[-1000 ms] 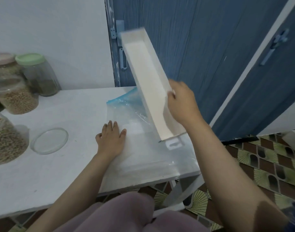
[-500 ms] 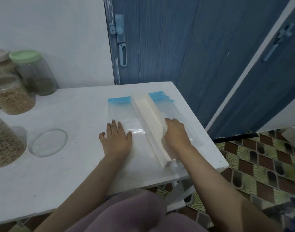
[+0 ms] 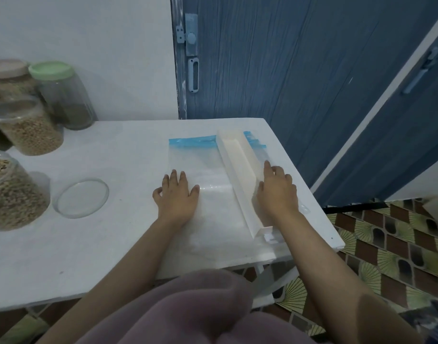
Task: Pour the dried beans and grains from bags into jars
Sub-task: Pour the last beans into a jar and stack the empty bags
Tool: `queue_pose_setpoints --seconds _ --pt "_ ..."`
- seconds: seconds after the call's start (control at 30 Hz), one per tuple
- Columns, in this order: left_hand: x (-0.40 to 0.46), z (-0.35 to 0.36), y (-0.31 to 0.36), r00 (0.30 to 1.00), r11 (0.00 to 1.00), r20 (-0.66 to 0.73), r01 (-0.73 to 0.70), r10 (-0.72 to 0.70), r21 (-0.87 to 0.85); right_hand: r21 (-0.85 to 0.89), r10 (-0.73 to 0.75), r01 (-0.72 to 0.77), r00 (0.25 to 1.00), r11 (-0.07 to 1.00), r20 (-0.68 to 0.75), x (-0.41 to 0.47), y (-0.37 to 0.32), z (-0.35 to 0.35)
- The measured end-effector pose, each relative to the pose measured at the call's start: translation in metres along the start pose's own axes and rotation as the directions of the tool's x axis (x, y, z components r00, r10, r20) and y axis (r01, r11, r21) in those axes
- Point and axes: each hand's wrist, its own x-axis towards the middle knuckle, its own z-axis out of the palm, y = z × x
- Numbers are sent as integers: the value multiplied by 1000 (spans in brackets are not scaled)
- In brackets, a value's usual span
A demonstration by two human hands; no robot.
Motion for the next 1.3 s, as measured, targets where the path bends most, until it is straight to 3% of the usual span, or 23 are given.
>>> queue_pose_setpoints --seconds 0.13,0.3,0.5,0.67,0.73,0.83,1.0,1.13,1.2,1.3 --pt "-12 -28 -7 1000 970 -21 9 -14 -242 220 -143 178 976 959 -167 -10 -26 -19" --pt "-43 -59 -28 928 902 -372 -176 18 -394 486 -290 323 946 812 -145 -35 -84 -31" --pt "-71 -112 -84 747 892 -664 -318 28 -321 561 -418 398 903 726 -100 -57 -170 -29" --pt "-79 -159 -151 658 937 -750 -301 68 -179 579 -515 463 853 671 -85 -70 -246 -21" --pt "-77 -172 -180 656 952 -754 -250 33 -177 517 -532 444 847 732 25 -71 -276 -9" --pt "-72 -184 -224 684 962 -730 -186 -19 -199 283 -490 417 826 864 279 -72 -318 18" --pt "-57 -194 -277 847 874 -528 -201 -72 -442 -9 -308 355 824 935 475 -64 -361 67" --pt "-50 -196 -296 960 736 -279 -184 -7 -651 -29 -237 288 836 957 495 -64 -368 81" --pt "-49 -197 -303 975 642 -212 -203 64 -739 -3 -222 252 858 968 464 -71 -369 78" --pt "-46 -202 -314 977 592 -158 -212 143 -777 115 -219 192 922 975 319 -95 -369 70"
